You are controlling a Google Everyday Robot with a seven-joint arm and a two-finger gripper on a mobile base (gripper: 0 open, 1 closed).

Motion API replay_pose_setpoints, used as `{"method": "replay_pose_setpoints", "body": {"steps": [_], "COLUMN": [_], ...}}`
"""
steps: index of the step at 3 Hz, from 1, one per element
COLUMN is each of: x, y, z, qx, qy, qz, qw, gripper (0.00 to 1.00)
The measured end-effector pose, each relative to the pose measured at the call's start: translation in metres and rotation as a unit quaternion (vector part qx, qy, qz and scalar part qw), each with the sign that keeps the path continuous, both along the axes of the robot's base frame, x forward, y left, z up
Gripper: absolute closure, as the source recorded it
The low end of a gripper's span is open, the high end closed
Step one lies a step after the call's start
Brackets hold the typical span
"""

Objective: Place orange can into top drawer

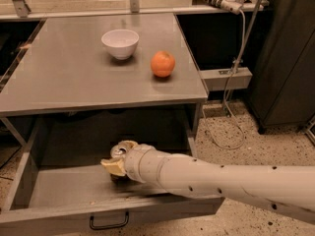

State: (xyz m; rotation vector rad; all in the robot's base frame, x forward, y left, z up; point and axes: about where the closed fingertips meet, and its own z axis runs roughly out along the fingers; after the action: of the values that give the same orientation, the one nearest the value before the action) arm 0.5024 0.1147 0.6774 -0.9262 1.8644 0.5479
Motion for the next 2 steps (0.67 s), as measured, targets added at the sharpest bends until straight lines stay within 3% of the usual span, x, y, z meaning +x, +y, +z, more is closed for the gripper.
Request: {"method": "replay_pose_setpoints", "body": {"steps": [2], "x": [0.0], "y": [0.0], "z": [0.0], "qx": [0.0], "qy": [0.0], "qz": [0.0], "qw": [1.0], "gripper": [0.11]}}
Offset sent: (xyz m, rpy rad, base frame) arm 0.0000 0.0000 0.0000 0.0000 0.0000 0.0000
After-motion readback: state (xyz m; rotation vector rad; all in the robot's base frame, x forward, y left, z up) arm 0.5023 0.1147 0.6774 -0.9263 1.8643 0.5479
